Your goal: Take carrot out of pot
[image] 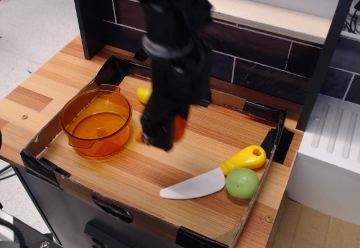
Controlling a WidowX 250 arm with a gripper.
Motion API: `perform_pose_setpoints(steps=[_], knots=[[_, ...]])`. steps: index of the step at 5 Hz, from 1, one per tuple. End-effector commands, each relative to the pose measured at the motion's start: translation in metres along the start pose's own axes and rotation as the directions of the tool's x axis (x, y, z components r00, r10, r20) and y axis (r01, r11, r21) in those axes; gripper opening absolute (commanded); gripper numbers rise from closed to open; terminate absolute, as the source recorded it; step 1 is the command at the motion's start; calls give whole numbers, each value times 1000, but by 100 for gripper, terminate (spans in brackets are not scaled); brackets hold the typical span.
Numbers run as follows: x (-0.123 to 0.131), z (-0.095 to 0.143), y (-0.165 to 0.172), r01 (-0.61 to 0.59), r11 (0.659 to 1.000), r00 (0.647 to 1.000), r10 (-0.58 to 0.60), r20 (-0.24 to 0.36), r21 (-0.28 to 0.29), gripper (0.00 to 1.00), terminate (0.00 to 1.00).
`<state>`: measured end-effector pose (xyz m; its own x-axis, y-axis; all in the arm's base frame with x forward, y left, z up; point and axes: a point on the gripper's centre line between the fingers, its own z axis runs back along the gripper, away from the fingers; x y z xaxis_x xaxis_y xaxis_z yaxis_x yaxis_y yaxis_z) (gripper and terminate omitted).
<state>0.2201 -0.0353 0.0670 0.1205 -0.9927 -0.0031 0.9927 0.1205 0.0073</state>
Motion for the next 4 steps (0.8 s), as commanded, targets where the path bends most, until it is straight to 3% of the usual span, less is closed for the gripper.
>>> perform_pose_setpoints(steps=[1, 3, 4], knots=[[35, -24, -18, 91, 996, 995, -89, -42, 26, 0, 0], [45, -41, -27, 84, 996, 995, -83, -54, 16, 0, 0], [42, -40, -25, 40, 998, 999, -39, -32, 44, 100, 0]])
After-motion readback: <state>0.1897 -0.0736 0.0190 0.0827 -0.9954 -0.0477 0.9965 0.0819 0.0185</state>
